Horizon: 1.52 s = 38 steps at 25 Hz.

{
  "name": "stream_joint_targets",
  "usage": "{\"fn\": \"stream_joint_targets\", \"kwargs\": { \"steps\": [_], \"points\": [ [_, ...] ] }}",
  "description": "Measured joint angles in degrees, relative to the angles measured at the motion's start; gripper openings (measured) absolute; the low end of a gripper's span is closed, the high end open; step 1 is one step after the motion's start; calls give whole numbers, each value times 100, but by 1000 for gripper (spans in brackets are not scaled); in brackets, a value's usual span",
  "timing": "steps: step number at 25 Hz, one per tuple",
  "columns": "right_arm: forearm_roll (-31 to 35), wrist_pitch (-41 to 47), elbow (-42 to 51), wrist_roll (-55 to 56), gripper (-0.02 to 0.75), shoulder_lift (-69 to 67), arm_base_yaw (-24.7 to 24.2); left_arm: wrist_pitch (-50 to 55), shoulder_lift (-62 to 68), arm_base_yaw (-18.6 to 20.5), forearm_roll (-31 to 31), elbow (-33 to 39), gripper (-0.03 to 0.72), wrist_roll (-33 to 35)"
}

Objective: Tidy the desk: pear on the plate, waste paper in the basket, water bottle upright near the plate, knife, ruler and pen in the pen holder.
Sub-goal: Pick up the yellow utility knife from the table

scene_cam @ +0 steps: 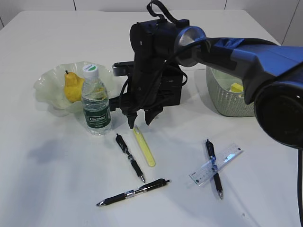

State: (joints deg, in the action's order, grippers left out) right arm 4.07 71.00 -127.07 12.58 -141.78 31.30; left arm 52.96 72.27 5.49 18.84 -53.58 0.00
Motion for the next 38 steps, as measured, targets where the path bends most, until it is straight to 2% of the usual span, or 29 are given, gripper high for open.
{"fn": "stream_joint_targets", "kwargs": {
  "steps": [8, 32, 34, 38],
  "points": [
    [-192, -6, 0, 10, 356, -33, 3, -4, 0, 0, 0, 0, 447, 0],
    [-214, -41, -11, 94, 352, -369, 122, -82, 0, 0, -4, 0, 447, 0],
    [-226, -46, -11, 94, 326, -369, 122, -82, 0, 0, -13, 0, 447, 0],
    [-233, -46, -11, 94, 223, -369, 122, -82, 0, 0, -13, 0, 447, 0]
  ]
}}
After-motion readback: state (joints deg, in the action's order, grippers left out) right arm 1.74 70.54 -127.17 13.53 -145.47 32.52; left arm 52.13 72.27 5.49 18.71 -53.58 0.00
